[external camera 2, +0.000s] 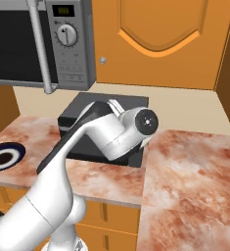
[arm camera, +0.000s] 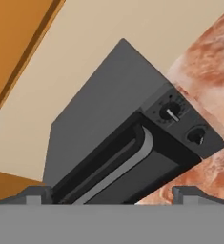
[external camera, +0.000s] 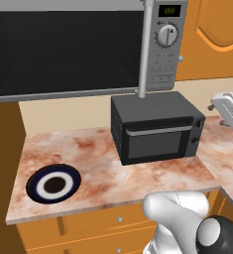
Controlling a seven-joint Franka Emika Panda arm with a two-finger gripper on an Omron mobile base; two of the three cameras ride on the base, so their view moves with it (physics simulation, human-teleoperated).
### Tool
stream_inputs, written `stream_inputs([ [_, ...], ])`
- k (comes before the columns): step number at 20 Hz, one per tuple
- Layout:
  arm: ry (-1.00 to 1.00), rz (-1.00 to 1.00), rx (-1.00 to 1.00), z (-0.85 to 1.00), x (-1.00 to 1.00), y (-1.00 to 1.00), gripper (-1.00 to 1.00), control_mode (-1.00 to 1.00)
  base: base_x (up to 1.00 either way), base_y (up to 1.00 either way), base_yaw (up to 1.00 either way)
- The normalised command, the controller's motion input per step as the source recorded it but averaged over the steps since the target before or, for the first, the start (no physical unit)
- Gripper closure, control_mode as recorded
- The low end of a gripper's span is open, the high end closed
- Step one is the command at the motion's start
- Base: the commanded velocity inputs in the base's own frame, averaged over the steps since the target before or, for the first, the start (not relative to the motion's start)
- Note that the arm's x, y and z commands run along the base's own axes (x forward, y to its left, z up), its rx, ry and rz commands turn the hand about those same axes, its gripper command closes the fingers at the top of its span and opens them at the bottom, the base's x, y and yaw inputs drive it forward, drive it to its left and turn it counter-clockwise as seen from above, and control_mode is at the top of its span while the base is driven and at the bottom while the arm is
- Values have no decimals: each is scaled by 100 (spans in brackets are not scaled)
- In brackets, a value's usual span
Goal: Pick up the bagel from the plate, place it on the toaster oven rack, close the door, and set the timer.
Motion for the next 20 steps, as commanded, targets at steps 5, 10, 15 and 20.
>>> stream_inputs([
  [5,6,7,-14,-18,0,-56,-100,-100,0,0,0],
  [10,16,9,-11,-37,0,-29,-100,-100,0,0,0],
  [15,13,2,-1,-58,8,-1,-100,-100,0,0,0],
  [20,1,0,4,-60,1,0,-100,-100,0,0,0],
])
